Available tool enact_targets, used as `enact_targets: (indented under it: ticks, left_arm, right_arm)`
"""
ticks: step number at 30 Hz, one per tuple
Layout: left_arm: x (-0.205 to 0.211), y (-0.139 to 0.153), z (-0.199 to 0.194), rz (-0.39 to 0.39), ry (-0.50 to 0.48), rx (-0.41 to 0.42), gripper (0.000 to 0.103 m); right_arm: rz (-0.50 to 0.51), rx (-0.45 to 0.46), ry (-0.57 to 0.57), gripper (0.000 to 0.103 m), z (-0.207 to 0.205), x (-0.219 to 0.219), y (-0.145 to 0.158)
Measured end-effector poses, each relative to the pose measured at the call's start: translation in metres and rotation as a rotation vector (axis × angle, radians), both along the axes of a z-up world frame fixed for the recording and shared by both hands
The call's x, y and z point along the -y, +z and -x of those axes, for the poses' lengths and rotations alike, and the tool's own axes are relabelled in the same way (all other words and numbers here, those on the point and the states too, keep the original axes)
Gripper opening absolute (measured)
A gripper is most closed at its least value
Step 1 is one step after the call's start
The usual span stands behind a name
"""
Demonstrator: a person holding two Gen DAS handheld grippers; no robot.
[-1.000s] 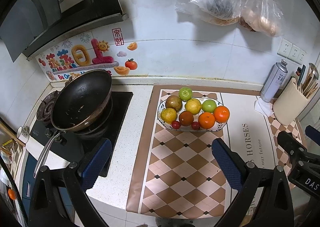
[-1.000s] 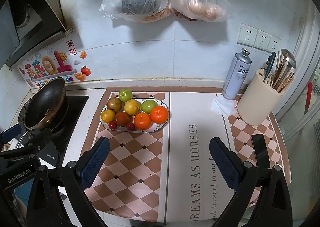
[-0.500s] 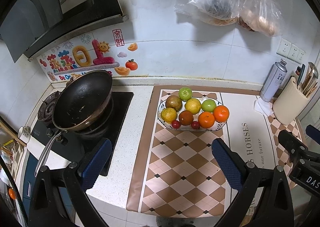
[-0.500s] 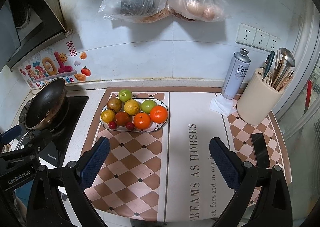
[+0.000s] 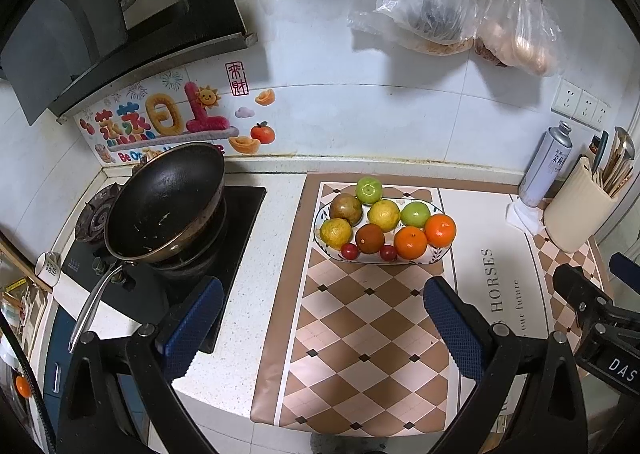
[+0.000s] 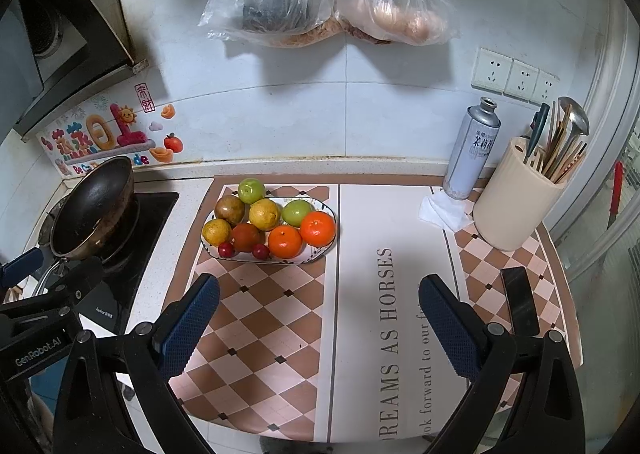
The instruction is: Organize fruits
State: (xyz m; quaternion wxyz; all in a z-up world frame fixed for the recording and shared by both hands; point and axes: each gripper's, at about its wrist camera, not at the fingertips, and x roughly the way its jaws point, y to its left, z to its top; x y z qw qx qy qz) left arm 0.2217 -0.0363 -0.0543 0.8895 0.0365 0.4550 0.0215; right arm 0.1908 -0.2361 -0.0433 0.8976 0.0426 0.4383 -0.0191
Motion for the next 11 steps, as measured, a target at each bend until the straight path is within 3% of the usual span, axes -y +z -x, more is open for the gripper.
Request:
enact_targets:
  ticks: [11]
  left_arm:
    - [-0.0005, 0.0002, 0.0019, 0.002, -0.004, 0.006, 0.103]
  right_arm:
    - [-0.001, -0.001, 0.0, 0.102, 0.0023, -0.0017, 0.0005]
